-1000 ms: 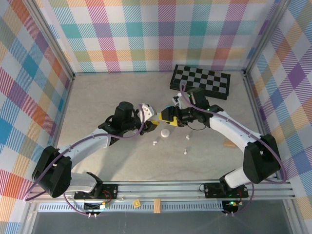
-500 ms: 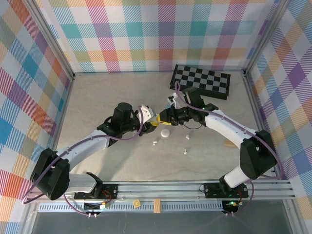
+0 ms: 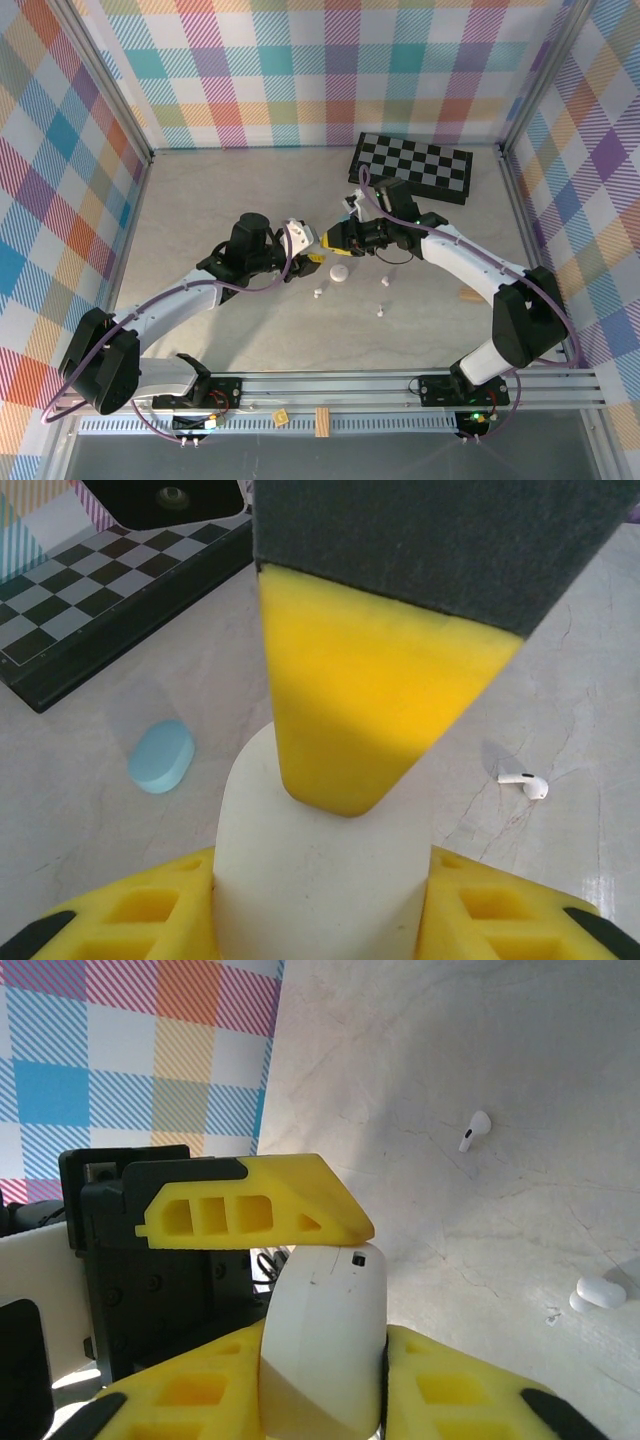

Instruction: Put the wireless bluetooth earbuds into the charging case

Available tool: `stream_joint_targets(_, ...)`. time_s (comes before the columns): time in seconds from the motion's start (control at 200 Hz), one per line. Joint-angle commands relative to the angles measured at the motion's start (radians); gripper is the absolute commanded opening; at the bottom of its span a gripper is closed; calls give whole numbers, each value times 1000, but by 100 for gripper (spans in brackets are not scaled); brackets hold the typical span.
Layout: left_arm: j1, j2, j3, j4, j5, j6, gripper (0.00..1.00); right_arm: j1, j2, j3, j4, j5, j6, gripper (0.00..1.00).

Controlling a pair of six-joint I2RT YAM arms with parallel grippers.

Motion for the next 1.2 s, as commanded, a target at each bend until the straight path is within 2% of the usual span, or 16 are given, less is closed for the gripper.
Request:
stream_joint_targets(0.0,-13,-30,-14,45,29,8,47,-4,-21,14,25,3,10,25)
stream_joint_targets(0.03,-13,-30,-18,57,26,0,50,-4,-27,14,24,2,13,25)
stream_joint_targets(0.11,-13,-37,-36,111,20,-23,72,-8,-42,12,30,-3,20,24)
stream_joint_targets(0.19,-13,-58,-81,228,0,-67,86,-18,-57,1,66,-32,49,24)
stream_joint_targets(0.265,-6,-73,-133,362,-7,-143,90,-36,-74,-28,146,-79,107,24)
stream_joint_targets(0.37,11,-86,-190,542,51,-234,94,-54,-95,-76,313,-173,238,24)
stream_joint_targets(0.565,36,-54,-265,894,109,-399,94,-63,-126,-128,596,-253,481,24)
stream_joint_targets(0.735,81,30,-298,1225,145,-559,89,-63,-128,-193,910,-249,741,24)
stream_joint_targets(0.83,84,55,-266,1213,210,-557,85,-63,-121,-221,990,-232,825,24)
stream_joint_targets(0.95,84,63,-251,1216,222,-546,79,-63,-106,-251,1091,-218,911,24)
stream_joint_targets(1.085,84,74,-230,1216,241,-550,69,-58,-92,-259,1151,-211,948,24)
stream_joint_targets(1.2,84,88,-211,1217,258,-561,65,-52,-79,-258,1180,-212,969,24)
